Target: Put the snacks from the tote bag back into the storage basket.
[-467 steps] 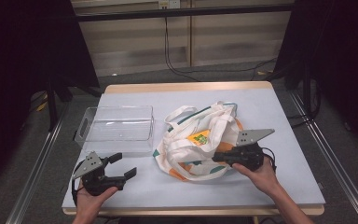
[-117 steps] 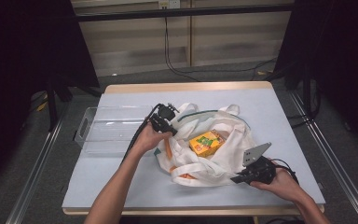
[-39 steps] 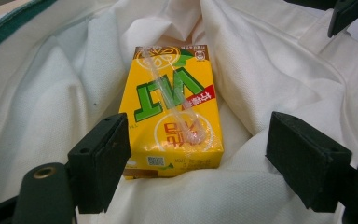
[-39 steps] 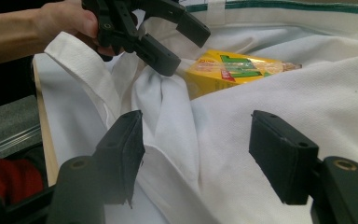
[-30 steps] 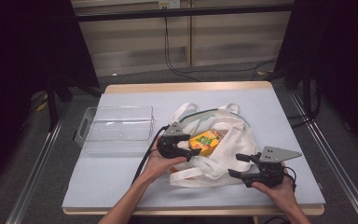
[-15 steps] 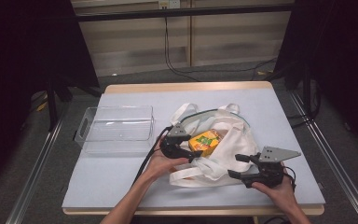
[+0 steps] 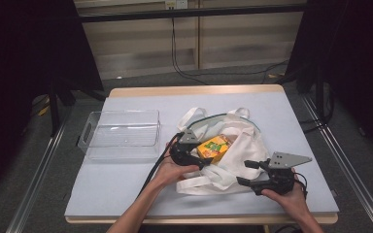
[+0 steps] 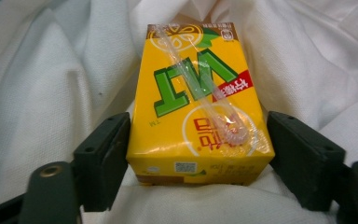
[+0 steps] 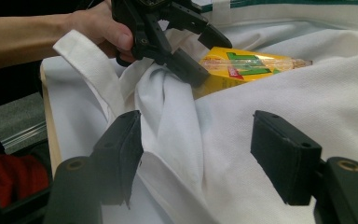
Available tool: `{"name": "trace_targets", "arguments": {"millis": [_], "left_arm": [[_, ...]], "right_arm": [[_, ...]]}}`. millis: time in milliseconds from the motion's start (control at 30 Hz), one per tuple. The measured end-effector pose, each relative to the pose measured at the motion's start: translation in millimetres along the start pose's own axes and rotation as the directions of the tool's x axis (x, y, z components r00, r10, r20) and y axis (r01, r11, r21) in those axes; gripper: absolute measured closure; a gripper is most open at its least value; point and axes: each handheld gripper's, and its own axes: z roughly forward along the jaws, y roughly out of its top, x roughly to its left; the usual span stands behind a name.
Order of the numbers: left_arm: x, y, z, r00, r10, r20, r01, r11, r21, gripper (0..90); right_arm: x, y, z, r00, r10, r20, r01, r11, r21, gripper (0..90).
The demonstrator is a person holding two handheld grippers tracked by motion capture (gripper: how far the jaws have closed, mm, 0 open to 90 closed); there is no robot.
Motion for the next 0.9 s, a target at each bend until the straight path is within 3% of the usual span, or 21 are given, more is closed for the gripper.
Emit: {"name": "trace_targets", "arguments": {"millis": [300,333,467,900], "left_arm": [[0.3,2.8,-1.2,0.9996,-0.028,-0.003,0.028,0.9996,0.007,27.7],[0.5,4.1,-3.2,0.9997,-0.022,-0.006,0.022,0.9994,0.026,27.8],[0.1,7.6,-6.8,0.9995,-0.031,0.005,0.031,0.9995,0.009,27.8],[6.1,20.4,-23.1,0.9971,-0.074,0.018,0.074,0.9971,0.017,27.8]], "right_arm": [[-1.7,0.5,1.4,1.0,0.007,0.002,-0.007,1.0,-0.003,34.2],[-0.7,0.6,0.3,1.0,0.007,0.003,-0.007,1.0,-0.001,34.2],[0.0,-0.2,-1.1,1.0,-0.006,0.003,0.006,1.0,0.002,34.1],[-0.6,-0.7,-2.0,1.0,-0.006,0.001,0.006,1.0,0.0,34.4]]}}
